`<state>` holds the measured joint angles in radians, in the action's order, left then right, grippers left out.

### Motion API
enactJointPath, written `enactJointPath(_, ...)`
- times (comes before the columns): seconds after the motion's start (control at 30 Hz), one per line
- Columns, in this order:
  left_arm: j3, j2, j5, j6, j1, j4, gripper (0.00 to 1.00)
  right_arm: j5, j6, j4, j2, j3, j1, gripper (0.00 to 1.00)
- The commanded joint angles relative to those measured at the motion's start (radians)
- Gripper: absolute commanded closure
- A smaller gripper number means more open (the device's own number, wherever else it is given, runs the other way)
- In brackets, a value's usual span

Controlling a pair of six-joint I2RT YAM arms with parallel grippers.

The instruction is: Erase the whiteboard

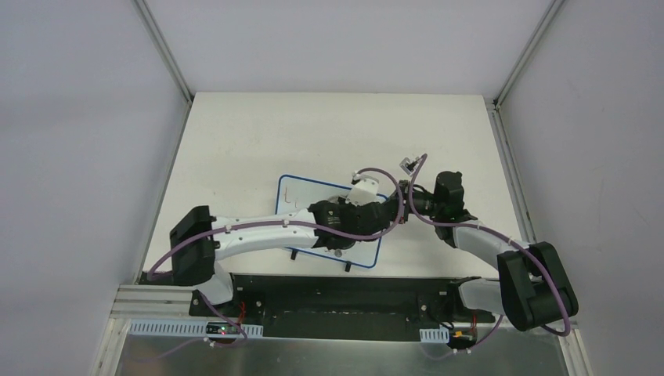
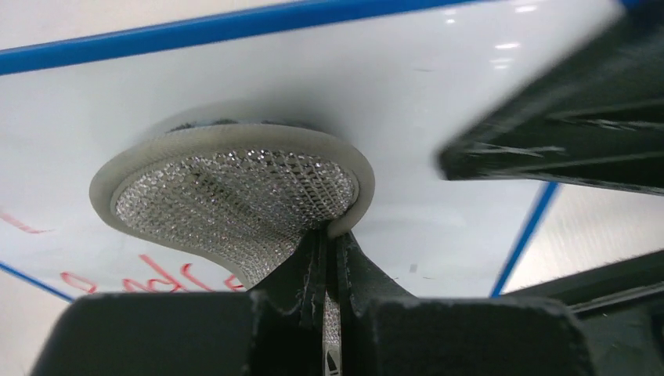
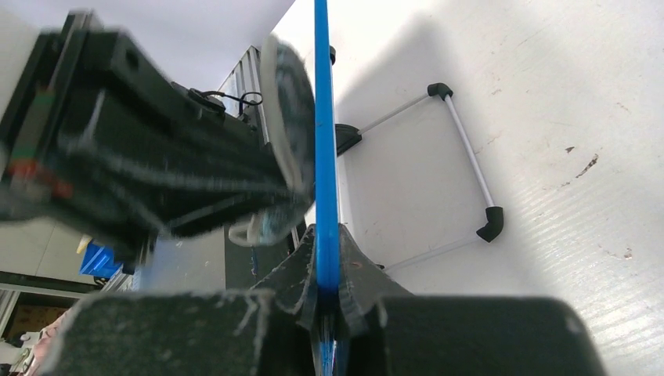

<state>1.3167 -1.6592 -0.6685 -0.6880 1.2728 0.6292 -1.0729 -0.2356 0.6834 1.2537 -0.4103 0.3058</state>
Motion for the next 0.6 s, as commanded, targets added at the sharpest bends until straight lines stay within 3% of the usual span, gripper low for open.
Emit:
enactJointPath(0.0,-0.143,0.139,-0.053,0.024,-0.138,-0.011,1.00,-0.019,0.057,0.038,-0.017,-0.001,0.007,1.00)
enactJointPath(0.27,-0.325,0.324,-0.053,0.113,-0.390,0.010,1.00,-0.027,0.056,0.038,-0.024,0.001,0.006,1.00)
enactJointPath(0.47,-0.313,0.363,-0.040,0.137,-0.456,0.014,1.00,-0.030,0.056,0.037,-0.017,-0.001,0.006,1.00)
enactJointPath(0.57,-0.263,0.325,0.032,0.150,-0.453,0.015,1.00,-0.032,0.057,0.038,-0.019,-0.001,0.007,1.00)
